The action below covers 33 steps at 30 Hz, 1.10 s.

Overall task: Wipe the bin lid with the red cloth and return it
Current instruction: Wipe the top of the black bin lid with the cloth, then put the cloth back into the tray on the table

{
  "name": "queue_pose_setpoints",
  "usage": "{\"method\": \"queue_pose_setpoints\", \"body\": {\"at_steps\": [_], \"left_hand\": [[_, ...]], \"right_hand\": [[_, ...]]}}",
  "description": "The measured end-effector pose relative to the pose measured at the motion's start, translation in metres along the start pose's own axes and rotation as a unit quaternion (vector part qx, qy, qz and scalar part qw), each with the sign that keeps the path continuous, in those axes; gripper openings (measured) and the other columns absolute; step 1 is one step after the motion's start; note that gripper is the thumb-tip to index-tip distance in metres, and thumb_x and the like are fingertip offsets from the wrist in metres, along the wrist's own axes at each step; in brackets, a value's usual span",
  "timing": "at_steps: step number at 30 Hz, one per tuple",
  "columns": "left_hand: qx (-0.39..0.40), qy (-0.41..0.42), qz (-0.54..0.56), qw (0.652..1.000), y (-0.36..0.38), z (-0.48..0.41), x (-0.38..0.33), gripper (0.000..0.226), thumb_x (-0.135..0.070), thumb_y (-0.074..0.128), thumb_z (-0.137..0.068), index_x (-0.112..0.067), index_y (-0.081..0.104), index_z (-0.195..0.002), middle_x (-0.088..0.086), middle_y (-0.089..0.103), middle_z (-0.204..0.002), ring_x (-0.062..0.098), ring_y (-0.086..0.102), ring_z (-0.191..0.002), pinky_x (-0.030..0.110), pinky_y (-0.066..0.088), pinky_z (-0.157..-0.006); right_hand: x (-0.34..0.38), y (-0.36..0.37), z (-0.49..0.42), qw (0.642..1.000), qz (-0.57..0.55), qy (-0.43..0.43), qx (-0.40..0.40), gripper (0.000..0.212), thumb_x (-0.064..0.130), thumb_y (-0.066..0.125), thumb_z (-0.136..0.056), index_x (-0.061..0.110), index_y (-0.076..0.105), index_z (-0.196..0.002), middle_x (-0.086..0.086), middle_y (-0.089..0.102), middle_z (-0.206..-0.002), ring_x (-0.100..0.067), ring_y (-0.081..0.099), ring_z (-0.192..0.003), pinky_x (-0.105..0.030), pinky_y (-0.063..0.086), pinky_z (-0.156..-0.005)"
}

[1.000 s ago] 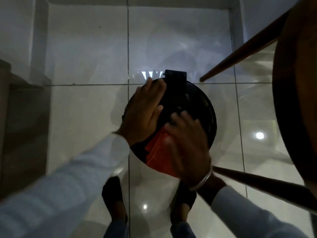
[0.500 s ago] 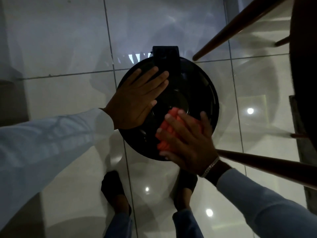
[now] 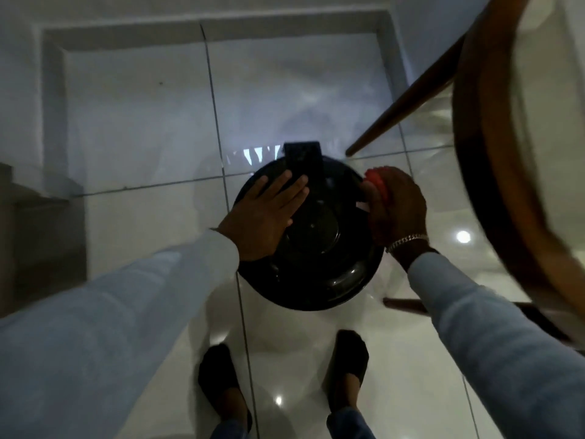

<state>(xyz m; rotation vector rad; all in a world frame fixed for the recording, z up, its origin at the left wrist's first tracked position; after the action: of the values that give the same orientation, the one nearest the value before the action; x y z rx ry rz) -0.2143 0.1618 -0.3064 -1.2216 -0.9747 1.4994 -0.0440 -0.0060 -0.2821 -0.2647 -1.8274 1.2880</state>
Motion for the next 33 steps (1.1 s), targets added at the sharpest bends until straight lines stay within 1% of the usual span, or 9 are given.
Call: {"method": "queue_pose_setpoints", "body": {"at_steps": [2,6,9,12,15,19,23,29,33], "left_hand": [[-0.007,-0.085,0.201,0.976,-0.028,-0.001,-0.022,0.054,-0.026,0.041,-0.101,-0.015,0.026,-0.152,0.009,0.021,-0.163,0.028,0.019,-0.151,0.043,0.017,-0.123],[-0.070,-0.199,0.704,0.678,-0.119,-0.010,-0.093,0.055,-0.054,0.041,-0.092,-0.017,0.059,-0.128,0.011,0.067,-0.126,0.017,0.067,-0.111,0.034,0.051,-0.098],[-0.100,-0.209,0.791,0.566,-0.174,-0.015,-0.130,0.060,-0.065,0.053,-0.080,-0.025,0.061,-0.124,0.009,0.070,-0.121,0.026,0.067,-0.112,0.047,0.056,-0.094],[-0.132,-0.234,0.774,0.574,-0.202,-0.027,-0.155,0.056,-0.045,0.069,-0.079,-0.024,0.057,-0.129,0.009,0.067,-0.127,0.030,0.064,-0.116,0.053,0.053,-0.097],[-0.169,-0.290,0.764,0.551,-0.224,-0.055,-0.183,0.051,-0.018,0.072,-0.084,-0.017,0.055,-0.132,0.014,0.064,-0.130,0.036,0.062,-0.117,0.057,0.050,-0.100],[-0.171,-0.296,0.719,0.605,-0.234,-0.098,-0.224,0.030,-0.011,0.068,-0.088,-0.015,0.063,-0.117,0.011,0.071,-0.114,0.034,0.066,-0.109,0.051,0.055,-0.094],[-0.187,-0.334,0.623,0.682,-0.237,-0.132,-0.253,0.026,-0.019,0.057,-0.094,-0.022,0.061,-0.120,-0.001,0.066,-0.111,0.022,0.062,-0.105,0.035,0.056,-0.088],[-0.208,-0.352,0.599,0.689,-0.249,-0.118,-0.254,0.055,0.007,0.046,-0.088,-0.013,0.049,-0.139,0.002,0.063,-0.129,0.015,0.060,-0.117,0.029,0.048,-0.099],[-0.263,-0.345,0.548,0.715,-0.291,-0.090,-0.233,0.051,-0.002,0.050,-0.093,-0.015,0.046,-0.142,0.007,0.056,-0.143,0.020,0.054,-0.129,0.034,0.043,-0.105]], "right_hand": [[0.027,-0.022,-0.006,0.999,-0.034,-0.015,-0.039,0.018,0.026,0.055,-0.095,0.014,0.063,-0.106,-0.008,0.068,-0.104,-0.021,0.060,-0.099,-0.030,0.045,-0.087],[0.090,-0.075,-0.007,0.989,-0.117,-0.004,-0.092,0.017,0.034,0.055,-0.094,0.025,0.061,-0.107,0.003,0.068,-0.099,-0.008,0.059,-0.091,-0.029,0.050,-0.081],[0.114,-0.130,-0.003,0.965,-0.227,0.068,-0.113,0.019,0.029,0.049,-0.099,0.028,0.064,-0.110,0.008,0.069,-0.101,-0.006,0.063,-0.096,-0.037,0.053,-0.088],[0.110,-0.185,0.001,0.927,-0.318,0.148,-0.135,0.030,0.029,0.048,-0.097,0.026,0.060,-0.125,0.010,0.064,-0.121,-0.005,0.058,-0.115,-0.033,0.048,-0.101],[0.077,-0.245,-0.002,0.926,-0.308,0.177,-0.131,0.044,0.021,0.059,-0.089,0.021,0.050,-0.133,0.009,0.061,-0.124,-0.004,0.060,-0.105,-0.025,0.050,-0.089],[0.018,-0.284,-0.011,0.865,-0.397,0.301,-0.059,0.048,-0.006,0.067,-0.079,0.012,0.056,-0.122,-0.008,0.072,-0.085,-0.009,0.067,-0.068,-0.024,0.057,-0.065],[-0.026,-0.283,-0.018,0.889,-0.316,0.316,-0.103,0.040,-0.002,0.068,-0.079,0.015,0.059,-0.114,-0.009,0.073,-0.091,-0.015,0.067,-0.074,-0.035,0.057,-0.073],[-0.046,-0.256,-0.024,0.936,-0.171,0.304,-0.047,0.036,0.012,0.072,-0.080,0.017,0.057,-0.113,-0.011,0.073,-0.104,-0.020,0.066,-0.076,-0.029,0.052,-0.078],[-0.017,-0.276,-0.027,0.966,-0.064,0.250,-0.002,0.046,0.023,0.066,-0.086,0.015,0.050,-0.128,-0.013,0.066,-0.122,-0.032,0.061,-0.109,-0.039,0.048,-0.095]]}}
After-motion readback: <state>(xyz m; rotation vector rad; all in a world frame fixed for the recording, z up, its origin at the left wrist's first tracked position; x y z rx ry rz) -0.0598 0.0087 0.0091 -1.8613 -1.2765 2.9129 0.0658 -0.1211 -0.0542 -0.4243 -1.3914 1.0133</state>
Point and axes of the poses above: each hand's wrist, its own z-axis away from the middle knuckle, its own y-axis out of the palm, x = y × z, the point moved 2 cm from there along -z, towards the middle knuckle
